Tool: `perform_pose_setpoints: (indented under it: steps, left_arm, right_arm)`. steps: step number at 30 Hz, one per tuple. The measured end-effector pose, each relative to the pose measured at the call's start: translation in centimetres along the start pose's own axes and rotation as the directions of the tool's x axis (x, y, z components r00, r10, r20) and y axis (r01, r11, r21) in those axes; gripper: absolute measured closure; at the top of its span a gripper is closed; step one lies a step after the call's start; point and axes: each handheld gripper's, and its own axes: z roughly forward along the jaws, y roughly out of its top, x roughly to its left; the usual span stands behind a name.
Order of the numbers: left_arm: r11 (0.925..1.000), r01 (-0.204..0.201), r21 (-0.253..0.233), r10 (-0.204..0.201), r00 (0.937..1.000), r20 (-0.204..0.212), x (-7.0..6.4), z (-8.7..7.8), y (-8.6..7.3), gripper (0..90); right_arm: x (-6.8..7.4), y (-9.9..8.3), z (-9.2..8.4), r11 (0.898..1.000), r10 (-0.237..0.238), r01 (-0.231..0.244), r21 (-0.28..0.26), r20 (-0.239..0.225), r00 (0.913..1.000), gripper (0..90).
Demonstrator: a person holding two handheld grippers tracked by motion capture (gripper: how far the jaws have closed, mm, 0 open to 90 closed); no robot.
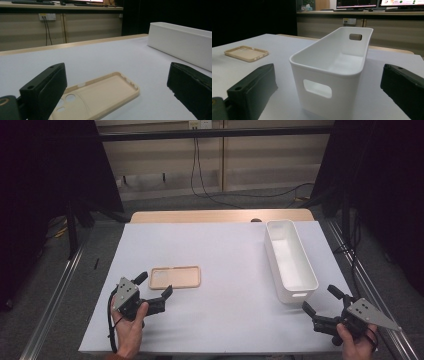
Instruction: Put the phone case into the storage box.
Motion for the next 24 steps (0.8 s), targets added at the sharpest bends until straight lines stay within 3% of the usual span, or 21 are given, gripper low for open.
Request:
perform_pose_setpoints:
  steps: [6, 8, 24]
  left_arm:
    - [0.9999, 0.017, 0.0, -0.017, 0.9994, 0.029, 0.0, 0.7, 0.1, 3.6]
    - [0.9999, 0.013, 0.003, -0.013, 0.9988, 0.048, -0.1, 0.9, 0.2, 3.6]
    - [0.9996, -0.025, 0.013, 0.024, 0.9961, 0.084, -0.3, 2.9, 0.9, 3.5]
  right_arm:
    - [0.0, 0.0, 0.0, 1.0, -0.003, 0.003, 0.001, -0.001, 1.0, 0.0]
    - [0.0, 0.0, 0.0, 1.0, -0.003, 0.003, 0.002, -0.001, 1.0, 0.0]
    - [0.0, 0.0, 0.0, 1.0, -0.006, 0.006, 0.002, -0.002, 1.0, 0.0]
